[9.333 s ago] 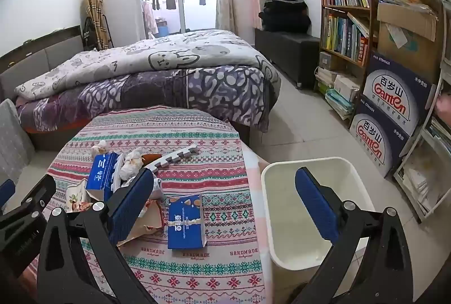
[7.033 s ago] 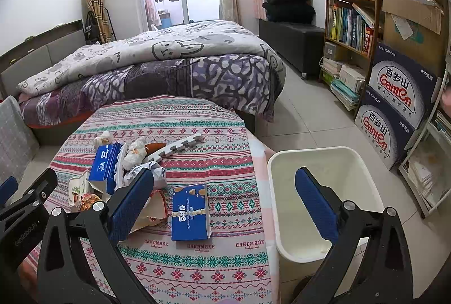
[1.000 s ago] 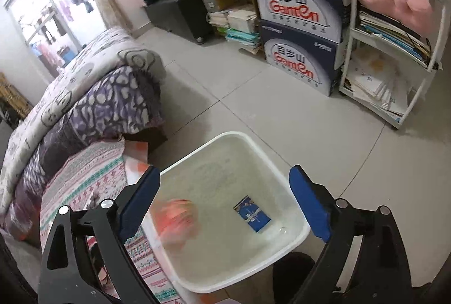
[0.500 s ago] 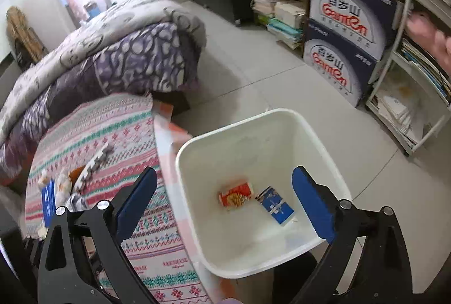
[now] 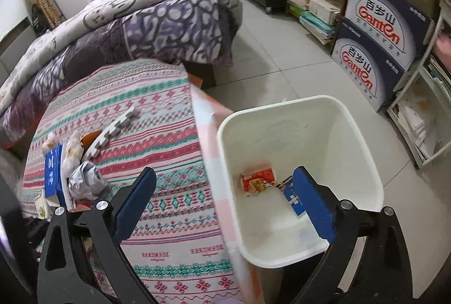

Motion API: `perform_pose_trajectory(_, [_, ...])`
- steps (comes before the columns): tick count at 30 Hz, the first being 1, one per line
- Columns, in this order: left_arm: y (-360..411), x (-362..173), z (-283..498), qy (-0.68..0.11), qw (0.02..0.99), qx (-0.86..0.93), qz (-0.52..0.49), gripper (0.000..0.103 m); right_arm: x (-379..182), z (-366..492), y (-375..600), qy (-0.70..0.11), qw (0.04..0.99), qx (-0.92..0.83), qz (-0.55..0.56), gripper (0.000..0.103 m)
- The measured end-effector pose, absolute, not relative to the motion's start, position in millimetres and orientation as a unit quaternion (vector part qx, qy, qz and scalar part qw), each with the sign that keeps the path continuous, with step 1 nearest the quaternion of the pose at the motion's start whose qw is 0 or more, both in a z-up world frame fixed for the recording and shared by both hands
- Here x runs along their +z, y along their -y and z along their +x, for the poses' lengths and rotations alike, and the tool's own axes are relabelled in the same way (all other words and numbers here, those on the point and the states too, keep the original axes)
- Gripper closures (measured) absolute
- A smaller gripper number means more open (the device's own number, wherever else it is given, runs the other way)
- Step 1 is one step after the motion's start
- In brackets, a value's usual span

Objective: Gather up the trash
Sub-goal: 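Drop the red snack wrapper into the bin with the left tool, then grasp another wrapper, then grasp the crumpled foil ball with the right tool while the left tool holds the red-white wrapper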

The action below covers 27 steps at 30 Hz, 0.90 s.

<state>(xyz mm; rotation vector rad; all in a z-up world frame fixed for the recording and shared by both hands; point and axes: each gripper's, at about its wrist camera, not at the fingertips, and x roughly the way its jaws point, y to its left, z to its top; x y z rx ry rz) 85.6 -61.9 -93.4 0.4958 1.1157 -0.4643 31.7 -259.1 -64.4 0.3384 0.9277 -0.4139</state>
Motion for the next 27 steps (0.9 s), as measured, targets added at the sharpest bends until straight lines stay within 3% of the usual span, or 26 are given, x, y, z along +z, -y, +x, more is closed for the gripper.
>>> perform_pose_trajectory(1, [56,-85,88,-0.517,0.8,-0.218,0.213,0.092,-65,33,254,-0.441,0.863,-0.193,0.155,0.01])
perform_pose_trajectory(10, [-34,-13,112,-0.486,0.852,-0.193,0.02,0.093,-77,55,195,-0.463,0.874,-0.116,0.095,0.01])
perform_pose_trajectory(18, [-76,14,118,-0.459,0.876,-0.138,-0.049,0.093,-85,94,142,-0.47,0.874,-0.07,0.098,0.01])
perform_pose_trajectory(27, [-98,12,122,-0.469,0.87,-0.124,-0.085,0.092,-121,137,123,-0.481,0.855,-0.062,0.185,0.01])
